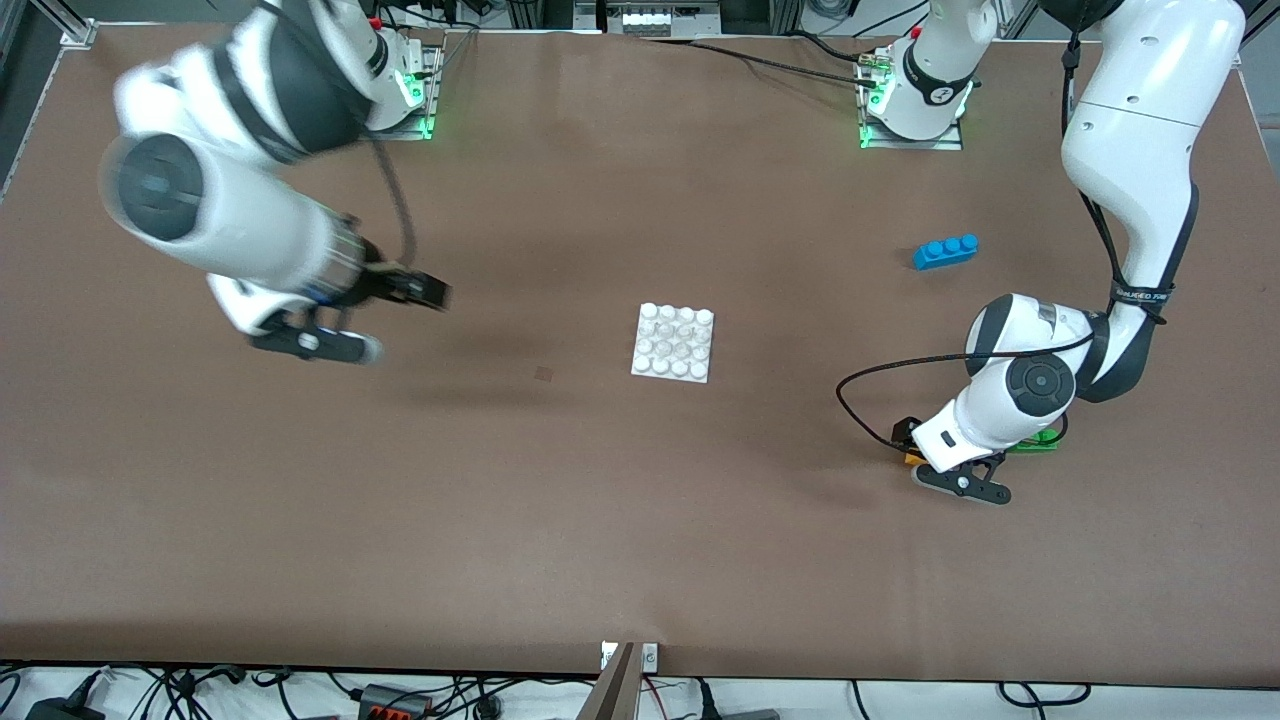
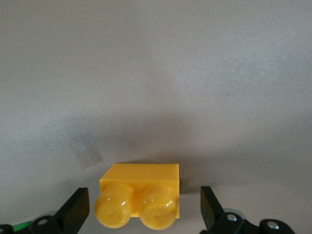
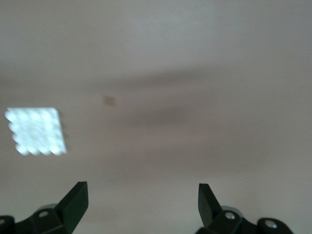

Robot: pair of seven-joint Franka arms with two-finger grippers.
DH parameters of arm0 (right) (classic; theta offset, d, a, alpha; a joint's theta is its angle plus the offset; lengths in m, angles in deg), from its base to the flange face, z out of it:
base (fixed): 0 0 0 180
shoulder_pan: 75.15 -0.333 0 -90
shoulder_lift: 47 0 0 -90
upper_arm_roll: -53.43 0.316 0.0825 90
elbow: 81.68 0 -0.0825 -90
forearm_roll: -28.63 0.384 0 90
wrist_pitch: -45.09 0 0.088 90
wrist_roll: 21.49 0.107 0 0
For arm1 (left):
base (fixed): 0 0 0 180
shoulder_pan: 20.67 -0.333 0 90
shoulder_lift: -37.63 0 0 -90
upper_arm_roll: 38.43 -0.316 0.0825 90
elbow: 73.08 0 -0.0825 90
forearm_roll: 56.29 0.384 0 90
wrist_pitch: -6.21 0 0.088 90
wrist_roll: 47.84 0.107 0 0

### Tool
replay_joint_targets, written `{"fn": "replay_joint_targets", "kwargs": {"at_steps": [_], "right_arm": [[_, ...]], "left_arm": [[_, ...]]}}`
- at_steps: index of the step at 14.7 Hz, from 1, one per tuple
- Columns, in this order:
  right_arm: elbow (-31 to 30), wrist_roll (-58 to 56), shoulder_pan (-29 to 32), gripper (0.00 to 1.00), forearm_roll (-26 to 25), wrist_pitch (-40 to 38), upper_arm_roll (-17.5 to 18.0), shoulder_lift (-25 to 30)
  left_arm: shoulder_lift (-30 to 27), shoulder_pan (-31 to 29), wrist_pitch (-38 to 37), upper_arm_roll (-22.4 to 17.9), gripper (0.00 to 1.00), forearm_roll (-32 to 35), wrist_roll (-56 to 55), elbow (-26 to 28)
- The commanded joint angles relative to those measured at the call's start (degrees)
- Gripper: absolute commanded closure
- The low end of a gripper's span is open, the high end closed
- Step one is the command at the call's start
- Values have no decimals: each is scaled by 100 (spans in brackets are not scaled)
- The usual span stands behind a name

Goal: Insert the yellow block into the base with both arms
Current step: 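Lift the yellow block with the left gripper while the right gripper withdraws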

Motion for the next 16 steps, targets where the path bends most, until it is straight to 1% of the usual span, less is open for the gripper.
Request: {"fn": "replay_joint_targets", "kwargs": {"at_steps": [1,3,5,6,7,8,9,11,13,14,16], "right_arm": [[-214,-974,585,0,-184,-492,84,374],[-206,-1889,1043,0,-175,-685,84,462],[-144,-2095,1272,0,-210,-1036,58,576],[-153,-2086,1273,0,-350,-1229,41,629],[-144,-2086,1256,0,-673,-1379,49,743],[-153,-2095,1264,0,-798,-1424,41,822],[-144,-2112,1273,0,-825,-1433,40,832],[-144,-2121,1291,0,-852,-1460,23,840],[-144,-2182,1308,0,-852,-1495,-73,840],[-144,-2270,1334,0,-843,-1495,-109,840],[-153,-2542,1343,0,-800,-1486,-293,832]], "left_arm": [[35,-21,152,-26,0,156,86,40],[35,-21,152,-26,0,156,86,58],[35,-21,152,-26,4,156,86,67],[26,-21,152,-26,8,156,78,75],[17,-21,143,-26,13,156,78,76],[8,-21,126,-26,17,156,86,76],[8,-12,117,-26,21,156,86,76],[-18,-3,99,-17,34,156,78,76],[-79,14,-14,61,46,156,43,67],[-149,58,-215,114,49,156,-10,41],[-220,50,-690,473,50,121,-246,-30]]}}
